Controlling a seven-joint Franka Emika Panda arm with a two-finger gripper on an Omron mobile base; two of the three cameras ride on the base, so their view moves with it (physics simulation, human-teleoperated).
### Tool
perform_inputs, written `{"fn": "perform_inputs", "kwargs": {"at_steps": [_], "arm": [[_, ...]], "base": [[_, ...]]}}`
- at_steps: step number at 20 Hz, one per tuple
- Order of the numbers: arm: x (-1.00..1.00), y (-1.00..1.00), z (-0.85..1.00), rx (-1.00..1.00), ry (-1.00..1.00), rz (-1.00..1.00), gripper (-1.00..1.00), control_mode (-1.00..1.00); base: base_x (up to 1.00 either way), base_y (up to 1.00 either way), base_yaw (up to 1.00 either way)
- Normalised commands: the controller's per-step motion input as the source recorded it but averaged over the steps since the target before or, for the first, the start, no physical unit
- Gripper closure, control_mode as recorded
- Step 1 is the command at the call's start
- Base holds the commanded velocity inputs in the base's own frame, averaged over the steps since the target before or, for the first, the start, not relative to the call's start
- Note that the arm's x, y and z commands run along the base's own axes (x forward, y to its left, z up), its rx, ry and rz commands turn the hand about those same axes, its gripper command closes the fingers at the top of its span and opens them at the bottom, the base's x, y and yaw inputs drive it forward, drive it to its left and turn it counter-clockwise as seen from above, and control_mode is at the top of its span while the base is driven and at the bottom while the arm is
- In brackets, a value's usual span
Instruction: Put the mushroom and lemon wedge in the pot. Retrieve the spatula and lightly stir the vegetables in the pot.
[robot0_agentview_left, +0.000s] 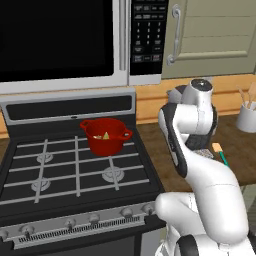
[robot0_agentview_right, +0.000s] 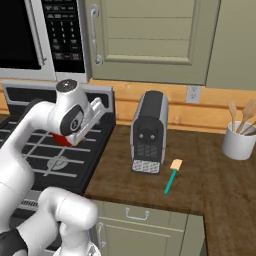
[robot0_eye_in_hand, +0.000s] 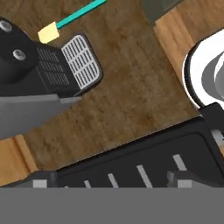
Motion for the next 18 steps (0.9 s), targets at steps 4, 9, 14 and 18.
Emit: {"fn": "perform_inputs", "kwargs": {"at_steps": [4,9,14,18], "arm": [[0.00,-0.31,-0.20,0.20,-0.01,-0.78,-1.00,-1.00],[0.00,-0.61,-0.07,0.24,0.00,-0.70,-1.00,-1.00],[0.00,-0.92,-0.11,0.30,0.00,-0.61,-1.00,-1.00],[0.00,-0.86,-0.26,0.30,0.00,-0.60,-1.00,-1.00]], "base": [[0.00,0.00,0.00],[0.00,0.00,0.00],[0.00,0.00,0.00],[0.00,0.00,0.00]]}}
